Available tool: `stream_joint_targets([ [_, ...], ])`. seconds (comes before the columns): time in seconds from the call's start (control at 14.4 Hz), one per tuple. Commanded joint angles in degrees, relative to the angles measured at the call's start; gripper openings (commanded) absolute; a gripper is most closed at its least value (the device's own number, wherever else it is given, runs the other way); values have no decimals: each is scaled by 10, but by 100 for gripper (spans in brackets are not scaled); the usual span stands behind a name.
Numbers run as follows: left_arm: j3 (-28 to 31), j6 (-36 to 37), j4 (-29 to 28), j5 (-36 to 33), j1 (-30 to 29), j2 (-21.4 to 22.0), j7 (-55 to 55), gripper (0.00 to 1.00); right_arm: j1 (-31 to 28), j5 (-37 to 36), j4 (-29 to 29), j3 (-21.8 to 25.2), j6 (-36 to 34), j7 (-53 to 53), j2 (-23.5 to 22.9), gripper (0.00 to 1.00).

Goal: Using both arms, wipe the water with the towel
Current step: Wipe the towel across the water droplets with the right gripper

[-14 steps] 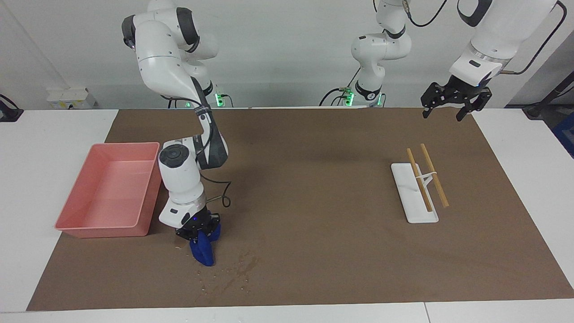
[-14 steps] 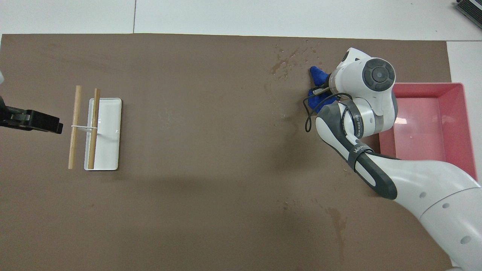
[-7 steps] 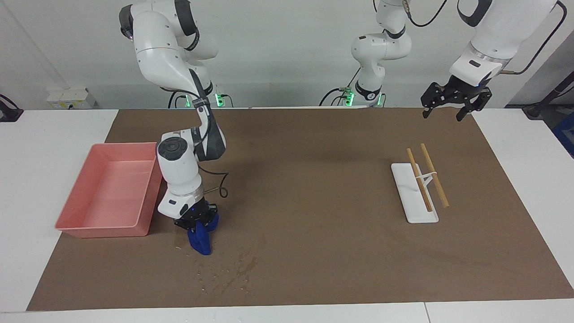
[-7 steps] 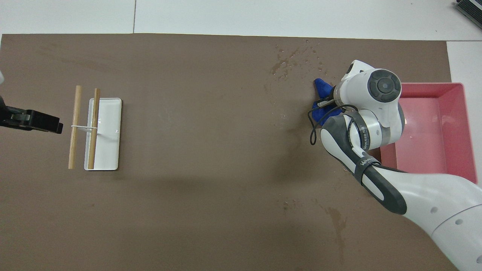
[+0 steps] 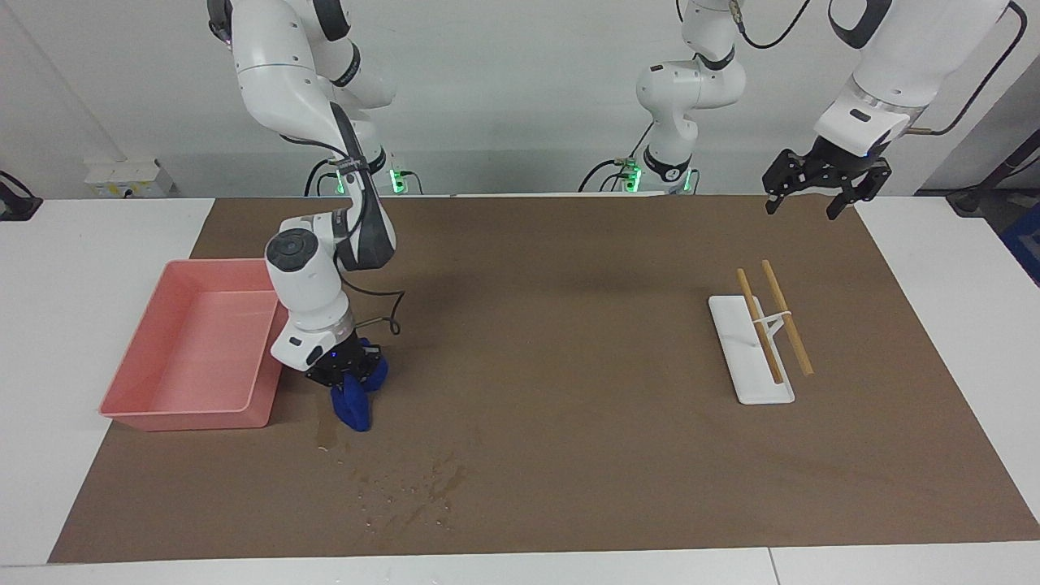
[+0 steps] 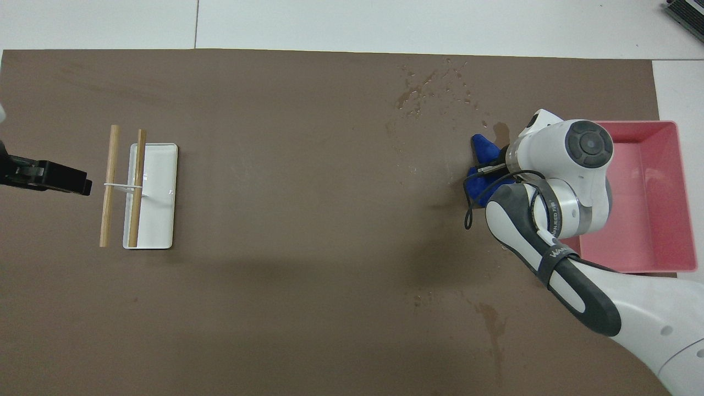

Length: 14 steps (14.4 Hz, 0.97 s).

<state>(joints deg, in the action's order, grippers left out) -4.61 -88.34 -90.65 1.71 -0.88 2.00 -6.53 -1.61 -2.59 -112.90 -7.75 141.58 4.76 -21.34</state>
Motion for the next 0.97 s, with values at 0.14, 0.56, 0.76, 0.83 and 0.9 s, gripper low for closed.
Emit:
stream_joint_targets([
  [0.14, 3, -12, -10, -11, 4, 5, -2, 100, -30, 76, -141, -3, -33, -6, 16, 0],
  [0.56, 3, -12, -10, -11, 4, 5, -2, 100, -17, 98, -155, -3, -122, -62, 73, 0],
  [0.76, 3, -12, -10, -11, 4, 5, -2, 100, -11, 98, -142, -3, -188, -63, 116, 0],
  [0.83, 3, -12, -10, -11, 4, 5, -2, 100, -11, 97, -131, -3, -228, -63, 137, 0],
  [0.9, 3, -12, -10, -11, 4, 5, -2, 100, -11, 97, -114, -3, -279, -63, 156, 0],
])
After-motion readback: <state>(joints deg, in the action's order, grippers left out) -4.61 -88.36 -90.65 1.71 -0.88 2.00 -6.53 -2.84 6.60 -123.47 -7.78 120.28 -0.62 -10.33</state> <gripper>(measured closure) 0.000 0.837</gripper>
